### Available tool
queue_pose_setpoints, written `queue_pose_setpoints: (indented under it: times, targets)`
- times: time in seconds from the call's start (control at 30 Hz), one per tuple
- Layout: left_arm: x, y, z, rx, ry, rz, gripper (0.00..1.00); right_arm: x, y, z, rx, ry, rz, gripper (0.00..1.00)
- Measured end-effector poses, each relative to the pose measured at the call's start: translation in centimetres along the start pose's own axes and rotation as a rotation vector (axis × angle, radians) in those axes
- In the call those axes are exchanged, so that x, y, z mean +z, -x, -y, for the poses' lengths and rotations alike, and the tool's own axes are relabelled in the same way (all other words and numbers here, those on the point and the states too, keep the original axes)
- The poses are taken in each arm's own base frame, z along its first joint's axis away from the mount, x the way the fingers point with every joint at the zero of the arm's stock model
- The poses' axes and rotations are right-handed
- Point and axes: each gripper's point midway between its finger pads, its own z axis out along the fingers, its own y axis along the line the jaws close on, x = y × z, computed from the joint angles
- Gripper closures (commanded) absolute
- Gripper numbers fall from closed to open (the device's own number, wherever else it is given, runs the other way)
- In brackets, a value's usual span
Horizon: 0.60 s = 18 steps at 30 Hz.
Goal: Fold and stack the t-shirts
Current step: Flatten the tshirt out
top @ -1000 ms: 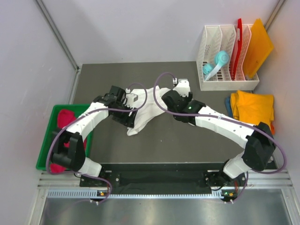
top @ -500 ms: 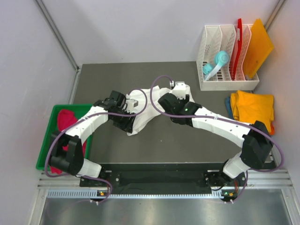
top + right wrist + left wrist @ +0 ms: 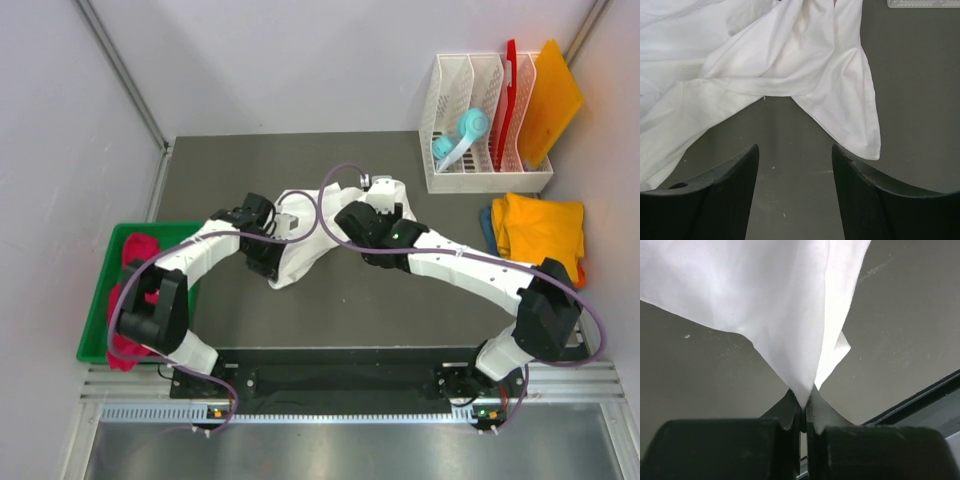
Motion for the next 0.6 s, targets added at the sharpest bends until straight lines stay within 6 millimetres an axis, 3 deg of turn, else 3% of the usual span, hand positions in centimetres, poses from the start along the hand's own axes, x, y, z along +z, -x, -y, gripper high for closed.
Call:
queue_pose_setpoints:
  times: [0.13,0.23,0.3,0.4,0.47,0.53,0.6]
  targets:
    - [-0.7,0.4,-0.5,0.006,0.040,0.015,1.00,0.0,0.0,0.0,0.000,-0.002,0.002,0.41]
    - [-3.9,3.1,-1.3,0.038,0.114,0.104,1.00,0.0,0.1,0.1,0.000,-0.007,0.007,0.41]
    - [-8.4,7.0,-1.7,0.068,0.172,0.239,1.00,-0.2,0.3,0.3,0.001,-0.011,0.013,0.41]
    - [-17.4,13.3,-2.8,0.097,0.278,0.505,1.00,-0.6,0.9,0.7,0.013,-0.009,0.026,0.41]
    - [-22.4,15.6,-3.7,0.099,0.354,0.640,1.00,-0.9,1.2,0.8,0.024,-0.004,0.034,0.41]
    - [-25.0,16.1,-4.8,0.077,0.406,0.699,1.00,-1.1,1.2,0.7,0.031,0.000,0.036,0.41]
    - [-25.3,15.9,-5.9,0.049,0.430,0.695,1.00,-1.1,0.8,0.6,0.028,0.003,0.032,0.41]
